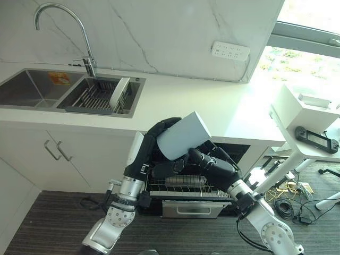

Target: Place the dishes in the dishwasher.

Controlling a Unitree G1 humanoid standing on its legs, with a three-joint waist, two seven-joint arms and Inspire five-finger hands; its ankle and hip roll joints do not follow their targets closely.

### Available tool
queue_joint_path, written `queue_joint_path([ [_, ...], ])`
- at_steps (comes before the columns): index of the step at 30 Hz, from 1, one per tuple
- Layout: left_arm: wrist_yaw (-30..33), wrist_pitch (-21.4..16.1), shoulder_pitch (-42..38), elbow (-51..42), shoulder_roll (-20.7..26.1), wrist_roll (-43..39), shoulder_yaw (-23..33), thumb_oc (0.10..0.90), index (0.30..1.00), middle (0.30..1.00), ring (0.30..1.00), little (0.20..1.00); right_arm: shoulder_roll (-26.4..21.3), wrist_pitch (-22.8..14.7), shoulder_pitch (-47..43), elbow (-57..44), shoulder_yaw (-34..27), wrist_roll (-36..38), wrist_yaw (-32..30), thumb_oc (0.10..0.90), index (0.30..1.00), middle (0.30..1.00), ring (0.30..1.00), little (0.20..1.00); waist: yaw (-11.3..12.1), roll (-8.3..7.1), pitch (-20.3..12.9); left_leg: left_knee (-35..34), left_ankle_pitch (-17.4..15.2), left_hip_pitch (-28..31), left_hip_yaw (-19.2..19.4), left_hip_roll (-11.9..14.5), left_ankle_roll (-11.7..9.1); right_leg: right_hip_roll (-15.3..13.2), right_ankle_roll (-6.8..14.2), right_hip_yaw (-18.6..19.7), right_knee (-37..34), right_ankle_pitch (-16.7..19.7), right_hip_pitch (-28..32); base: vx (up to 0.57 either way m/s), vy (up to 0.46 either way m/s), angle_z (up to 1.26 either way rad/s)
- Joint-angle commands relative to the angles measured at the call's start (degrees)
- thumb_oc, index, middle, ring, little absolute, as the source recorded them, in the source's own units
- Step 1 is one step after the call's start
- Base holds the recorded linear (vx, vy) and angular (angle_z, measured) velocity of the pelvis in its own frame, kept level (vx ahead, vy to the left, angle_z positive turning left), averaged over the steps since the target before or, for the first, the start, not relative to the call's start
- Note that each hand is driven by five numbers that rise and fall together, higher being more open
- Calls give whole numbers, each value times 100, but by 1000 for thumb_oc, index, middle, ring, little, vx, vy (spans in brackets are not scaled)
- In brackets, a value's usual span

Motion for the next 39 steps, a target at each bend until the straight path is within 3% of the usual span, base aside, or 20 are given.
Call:
queue_joint_path([
  [1, 61, -486, -839, -420, 98, 131, -217, 400, 300, 300, 300, 300, 139, -466, -818, -636, -97, 378, 219, 800, 900, 900, 900, 900, 66, 77, -52, -214, -985, 594, -111, 211, -185, -47, 392, -76, 11, -571, 127, 0, 0, 0],
  [19, -245, -494, -914, -323, 65, 85, -499, 400, 300, 300, 300, 300, 282, -634, -1122, -883, -76, 823, 517, 800, 900, 900, 900, 900, 134, 123, -110, -214, -1002, 604, -152, 200, -190, -78, 395, -132, 11, -597, 166, 0, 0, 0],
  [37, -560, -624, -875, -186, -32, 56, -672, 400, 300, 300, 300, 300, 533, -1112, -1335, -1104, -304, 967, 959, 800, 900, 900, 900, 900, 142, 189, -153, -214, -1013, 565, -175, 172, -183, -77, 371, -95, 11, -640, 144, 0, 0, 0],
  [38, -587, -646, -872, -170, -31, 48, -682, 400, 300, 300, 300, 300, 556, -1173, -1328, -1104, -300, 1006, 1038, 563, 545, 545, 545, 545, 137, 200, -153, -214, -1010, 563, -168, 174, -180, -78, 367, -95, 11, -639, 140, 0, 0, 0],
  [39, -599, -664, -875, -156, -32, 44, -686, 400, 300, 300, 300, 300, 573, -1219, -1325, -1115, -304, 1025, 1048, 466, 399, 399, 399, 399, 134, 206, -153, -214, -1011, 563, -168, 174, -179, -77, 368, -90, 11, -638, 137, 0, 0, 0],
])
